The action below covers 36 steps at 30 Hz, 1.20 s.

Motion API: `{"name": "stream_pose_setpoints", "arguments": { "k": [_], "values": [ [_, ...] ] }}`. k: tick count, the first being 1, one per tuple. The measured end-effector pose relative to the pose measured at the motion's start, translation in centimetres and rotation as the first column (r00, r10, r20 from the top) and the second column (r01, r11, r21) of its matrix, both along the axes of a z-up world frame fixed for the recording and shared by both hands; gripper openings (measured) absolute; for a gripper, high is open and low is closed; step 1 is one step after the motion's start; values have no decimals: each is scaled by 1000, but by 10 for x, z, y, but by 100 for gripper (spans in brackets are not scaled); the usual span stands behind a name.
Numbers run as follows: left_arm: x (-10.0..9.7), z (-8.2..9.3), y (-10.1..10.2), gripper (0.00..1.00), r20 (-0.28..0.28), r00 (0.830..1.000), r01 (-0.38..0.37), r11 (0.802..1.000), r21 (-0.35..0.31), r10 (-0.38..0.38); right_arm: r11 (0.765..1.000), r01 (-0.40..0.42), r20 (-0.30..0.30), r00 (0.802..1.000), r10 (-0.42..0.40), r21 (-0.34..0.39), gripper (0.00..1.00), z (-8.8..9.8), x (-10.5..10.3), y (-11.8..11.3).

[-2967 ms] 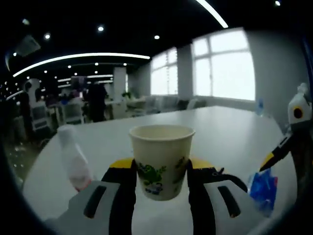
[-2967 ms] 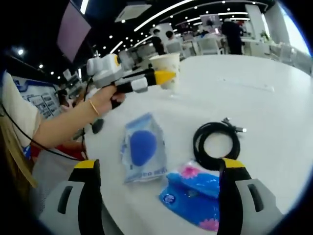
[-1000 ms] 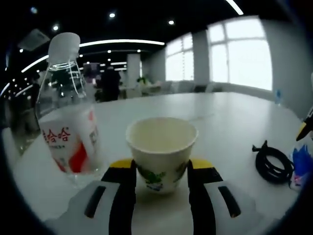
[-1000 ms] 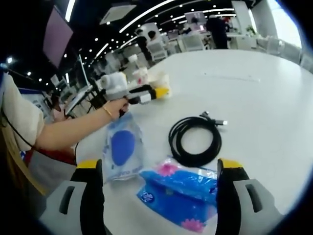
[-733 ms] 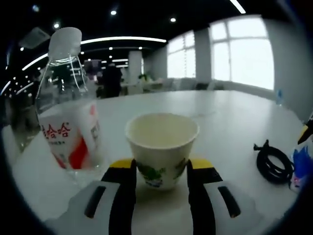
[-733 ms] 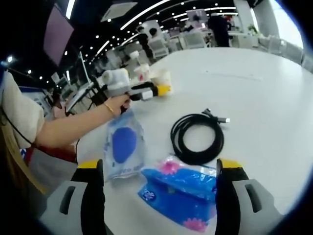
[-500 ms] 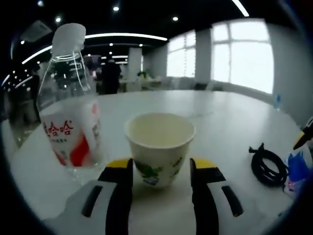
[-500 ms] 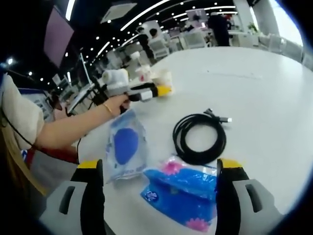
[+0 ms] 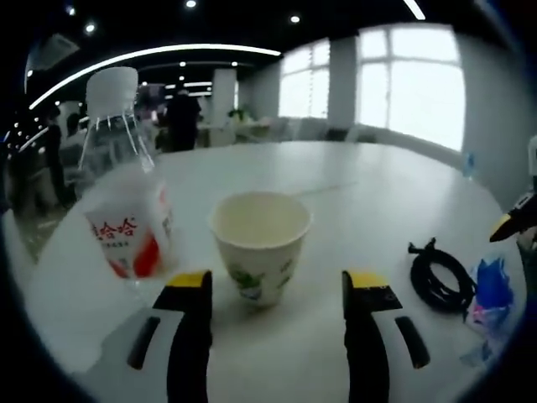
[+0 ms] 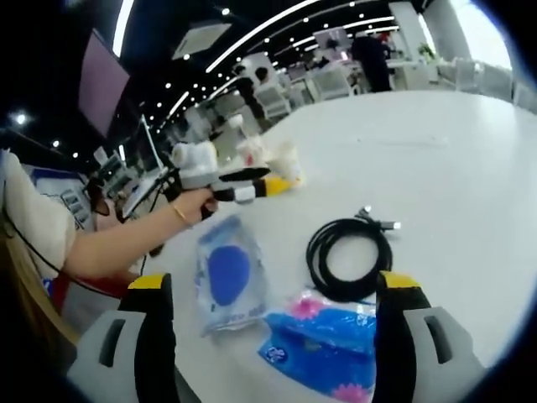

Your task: Arrange the tabletop items into an orderly group along one side of the table until the central work area is clear of visible clutter.

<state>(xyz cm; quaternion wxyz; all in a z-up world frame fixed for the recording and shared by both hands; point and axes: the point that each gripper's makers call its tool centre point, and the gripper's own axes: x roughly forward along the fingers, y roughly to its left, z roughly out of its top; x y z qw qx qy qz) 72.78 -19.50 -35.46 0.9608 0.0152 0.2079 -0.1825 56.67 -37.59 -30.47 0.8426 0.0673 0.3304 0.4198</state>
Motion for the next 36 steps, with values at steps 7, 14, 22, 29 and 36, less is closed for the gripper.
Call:
{"name": "stream_pose_setpoints", "arguments": {
  "k": [7,14,22,29,36],
  "values": [
    [-26,20,-7,70,8,998,62,997,41,-63,1000,3,52,999,-3,6,97,17,5,1],
    [-49,50,-18,80,30,993,109,994,29,-110,1000,-27,108,994,26,3,97,37,9,6],
    [-70,79,-25,99,55,988,148,986,-79,-144,998,-69,119,991,68,7,98,42,10,11],
    [-92,82,-29,99,27,983,183,980,-79,-182,995,-98,122,988,96,15,98,41,12,12],
    [-117,84,-28,99,1,977,211,977,-42,-211,989,-124,181,974,137,-82,94,30,25,1]
  ]
}}
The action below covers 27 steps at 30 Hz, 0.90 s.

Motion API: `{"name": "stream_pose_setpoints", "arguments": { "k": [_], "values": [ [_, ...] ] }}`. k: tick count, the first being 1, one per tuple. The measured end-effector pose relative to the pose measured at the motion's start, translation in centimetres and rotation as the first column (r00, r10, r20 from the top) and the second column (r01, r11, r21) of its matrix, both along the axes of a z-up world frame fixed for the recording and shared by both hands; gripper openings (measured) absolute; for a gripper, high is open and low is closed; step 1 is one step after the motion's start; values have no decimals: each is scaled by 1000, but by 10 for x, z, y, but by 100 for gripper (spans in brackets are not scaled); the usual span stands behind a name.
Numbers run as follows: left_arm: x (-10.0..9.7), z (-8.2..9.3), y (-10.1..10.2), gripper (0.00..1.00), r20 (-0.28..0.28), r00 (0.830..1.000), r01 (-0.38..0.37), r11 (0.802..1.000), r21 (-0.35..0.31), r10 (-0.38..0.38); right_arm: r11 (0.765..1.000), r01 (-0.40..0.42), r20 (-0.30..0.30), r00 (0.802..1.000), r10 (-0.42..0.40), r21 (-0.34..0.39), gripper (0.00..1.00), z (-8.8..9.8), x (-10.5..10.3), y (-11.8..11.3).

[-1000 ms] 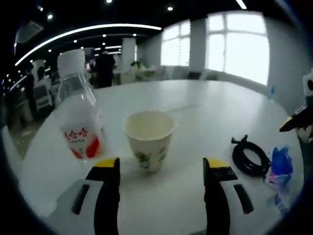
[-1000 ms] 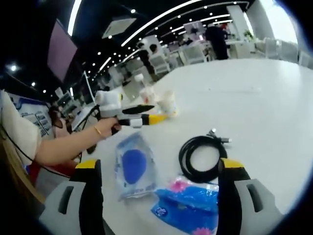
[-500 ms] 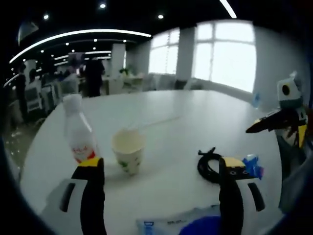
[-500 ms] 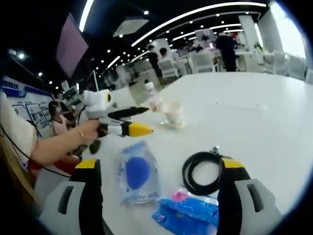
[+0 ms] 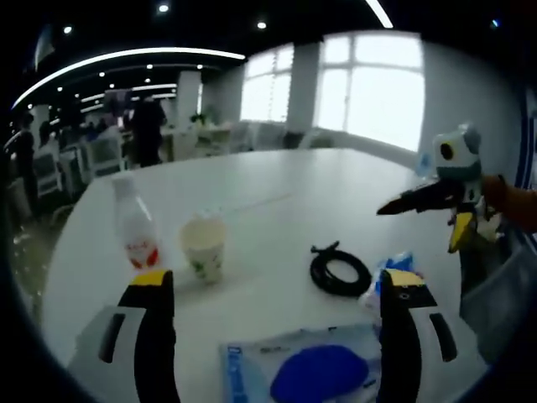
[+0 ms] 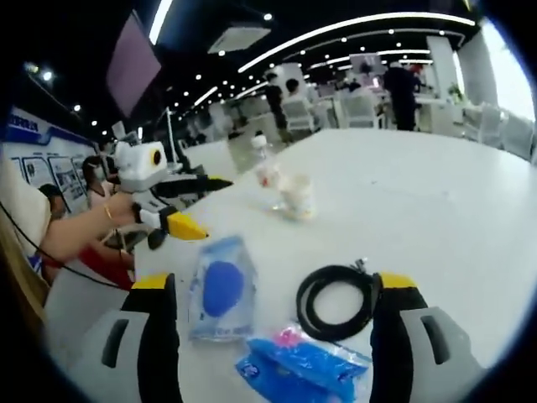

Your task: Arrange the tabletop items into an orderly group along one side of the table until the central work area is clear of visible clutter.

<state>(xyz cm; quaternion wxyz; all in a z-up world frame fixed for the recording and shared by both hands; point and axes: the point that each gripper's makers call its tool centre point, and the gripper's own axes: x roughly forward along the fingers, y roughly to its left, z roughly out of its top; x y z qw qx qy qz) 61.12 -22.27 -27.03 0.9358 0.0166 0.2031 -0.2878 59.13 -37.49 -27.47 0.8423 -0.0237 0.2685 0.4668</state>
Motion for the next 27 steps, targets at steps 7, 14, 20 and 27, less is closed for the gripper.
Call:
{"name": "stream_pose_setpoints", "arguments": {
  "k": [7,14,20,27],
  "values": [
    [-21,11,-2,99,17,1000,12,1000,16,-13,994,-23,49,998,29,-106,87,-14,14,-13],
    [-40,14,-10,99,18,999,50,997,50,-51,985,-24,64,997,35,-168,84,-23,32,-21],
    [-52,13,-13,99,10,997,71,995,72,-72,980,-39,74,996,54,-195,79,-27,45,-21],
    [-66,9,-16,99,-12,997,82,994,66,-81,965,-73,90,991,98,-254,69,-38,57,-20]
  ]
}}
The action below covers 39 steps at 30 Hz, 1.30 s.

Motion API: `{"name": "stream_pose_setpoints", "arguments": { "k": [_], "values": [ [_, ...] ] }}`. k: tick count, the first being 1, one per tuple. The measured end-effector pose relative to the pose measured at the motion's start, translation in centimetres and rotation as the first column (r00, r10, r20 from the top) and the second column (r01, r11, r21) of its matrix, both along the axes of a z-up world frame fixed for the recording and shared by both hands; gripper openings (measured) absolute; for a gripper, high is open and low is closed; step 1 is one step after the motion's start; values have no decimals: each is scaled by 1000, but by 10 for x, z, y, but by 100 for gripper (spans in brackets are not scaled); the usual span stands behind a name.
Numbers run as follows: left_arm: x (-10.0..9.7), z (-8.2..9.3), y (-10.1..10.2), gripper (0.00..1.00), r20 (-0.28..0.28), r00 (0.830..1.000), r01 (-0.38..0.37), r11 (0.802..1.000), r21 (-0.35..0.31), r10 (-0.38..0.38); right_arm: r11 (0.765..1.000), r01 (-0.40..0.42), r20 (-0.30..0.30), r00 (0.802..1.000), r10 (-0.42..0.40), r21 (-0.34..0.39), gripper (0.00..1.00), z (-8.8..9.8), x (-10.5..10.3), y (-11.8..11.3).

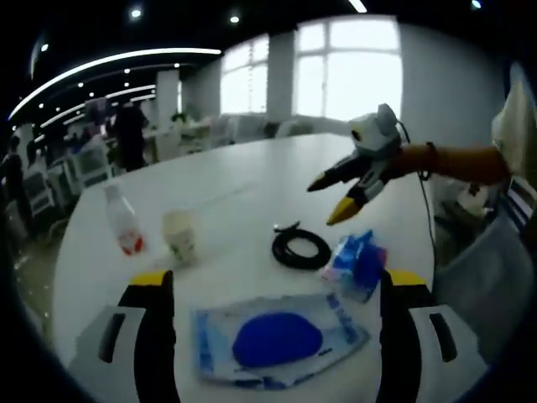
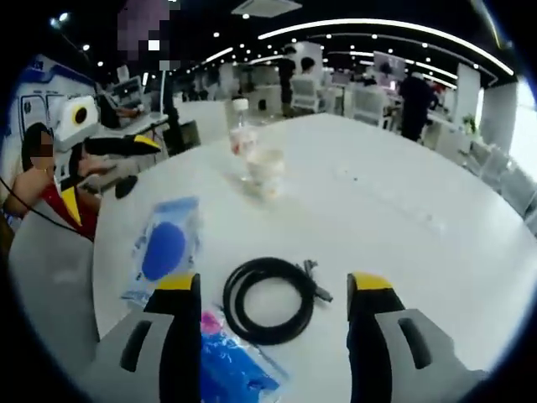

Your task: Arrange the tabletop items into an orderly group along one side of the table until the central work area is clear of visible clutter.

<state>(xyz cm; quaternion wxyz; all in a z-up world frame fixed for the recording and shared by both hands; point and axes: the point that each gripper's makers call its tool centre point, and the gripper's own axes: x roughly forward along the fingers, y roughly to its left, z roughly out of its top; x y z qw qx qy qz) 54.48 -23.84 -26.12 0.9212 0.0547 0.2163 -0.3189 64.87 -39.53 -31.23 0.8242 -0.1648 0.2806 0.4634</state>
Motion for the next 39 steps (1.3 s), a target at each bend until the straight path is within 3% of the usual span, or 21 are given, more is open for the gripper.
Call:
{"name": "stream_pose_setpoints", "arguments": {
  "k": [2,12,15,22,28,35,39],
  "values": [
    [-4,1,-2,99,-16,1000,-2,1000,-31,2,1000,-9,2,1000,9,-17,67,-3,2,0],
    [-12,-1,3,99,-13,999,-31,999,-15,31,993,-87,23,996,89,-81,59,-26,17,6],
    [-12,-5,7,99,-15,999,-38,999,-1,38,986,-104,33,993,109,-130,54,-34,22,3],
    [-13,-13,8,99,-36,998,-47,999,-17,46,977,-128,13,991,133,-171,50,-48,30,5],
    [-11,-11,8,99,-12,999,-45,999,-12,45,950,-181,-10,983,185,-255,47,-64,32,8],
    [-10,-13,17,98,-12,998,-61,998,-4,61,938,-201,-43,979,197,-283,35,-72,36,12],
    [-8,-11,25,98,-10,996,-85,996,-18,85,903,-237,-63,971,230,-359,31,-82,36,7]
  ]
}}
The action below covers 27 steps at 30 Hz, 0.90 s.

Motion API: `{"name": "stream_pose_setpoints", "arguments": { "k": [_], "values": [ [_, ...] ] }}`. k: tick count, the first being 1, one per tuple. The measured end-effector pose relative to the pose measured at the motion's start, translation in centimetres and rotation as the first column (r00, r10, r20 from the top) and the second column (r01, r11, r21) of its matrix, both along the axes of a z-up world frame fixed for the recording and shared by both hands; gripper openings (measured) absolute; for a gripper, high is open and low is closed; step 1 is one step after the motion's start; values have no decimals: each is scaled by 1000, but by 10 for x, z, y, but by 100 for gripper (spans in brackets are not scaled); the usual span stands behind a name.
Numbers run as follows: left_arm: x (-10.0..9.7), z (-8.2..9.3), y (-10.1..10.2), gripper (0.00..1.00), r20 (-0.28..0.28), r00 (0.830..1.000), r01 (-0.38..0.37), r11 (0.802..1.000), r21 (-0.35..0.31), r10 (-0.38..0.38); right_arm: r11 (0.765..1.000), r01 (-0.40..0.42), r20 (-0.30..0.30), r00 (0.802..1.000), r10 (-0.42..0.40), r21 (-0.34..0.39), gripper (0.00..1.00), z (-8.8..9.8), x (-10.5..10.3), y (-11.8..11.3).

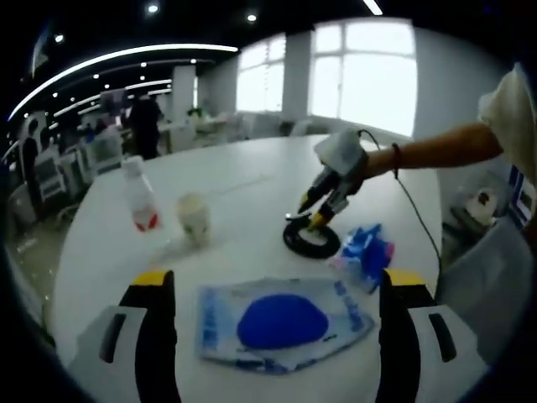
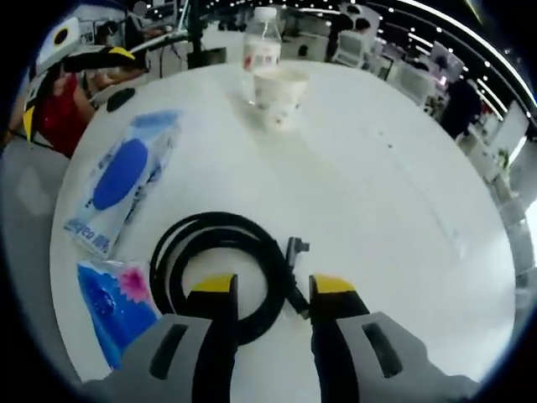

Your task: Arrange the tabletop items into an orderly group along one side of the table until the central work area is clear of visible clutter.

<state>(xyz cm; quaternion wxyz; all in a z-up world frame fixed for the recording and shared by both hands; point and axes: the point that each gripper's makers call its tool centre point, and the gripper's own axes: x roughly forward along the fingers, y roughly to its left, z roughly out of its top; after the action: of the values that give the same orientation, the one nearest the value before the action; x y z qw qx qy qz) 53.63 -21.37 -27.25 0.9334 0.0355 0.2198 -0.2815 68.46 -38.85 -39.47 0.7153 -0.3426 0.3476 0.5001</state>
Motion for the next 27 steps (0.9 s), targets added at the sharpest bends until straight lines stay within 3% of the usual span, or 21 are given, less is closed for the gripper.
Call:
{"name": "stream_pose_setpoints", "arguments": {
  "k": [10,14,18,22,27],
  "values": [
    [1,-2,4,97,-6,1000,-21,1000,1,21,998,-8,32,999,10,-62,17,-6,10,-3],
    [1,-3,5,96,-10,1000,-23,1000,1,23,998,-7,7,1000,7,-55,15,-6,8,-1],
    [2,-2,7,96,-8,999,-32,999,0,32,997,-43,18,999,45,-63,13,-6,6,0],
    [3,0,9,96,-6,999,-42,999,-19,42,999,-27,-17,1000,27,-34,11,-1,6,0],
    [4,3,10,95,2,999,-46,998,-31,46,1000,-7,-19,1000,6,-23,10,8,4,-2]
  ]
}}
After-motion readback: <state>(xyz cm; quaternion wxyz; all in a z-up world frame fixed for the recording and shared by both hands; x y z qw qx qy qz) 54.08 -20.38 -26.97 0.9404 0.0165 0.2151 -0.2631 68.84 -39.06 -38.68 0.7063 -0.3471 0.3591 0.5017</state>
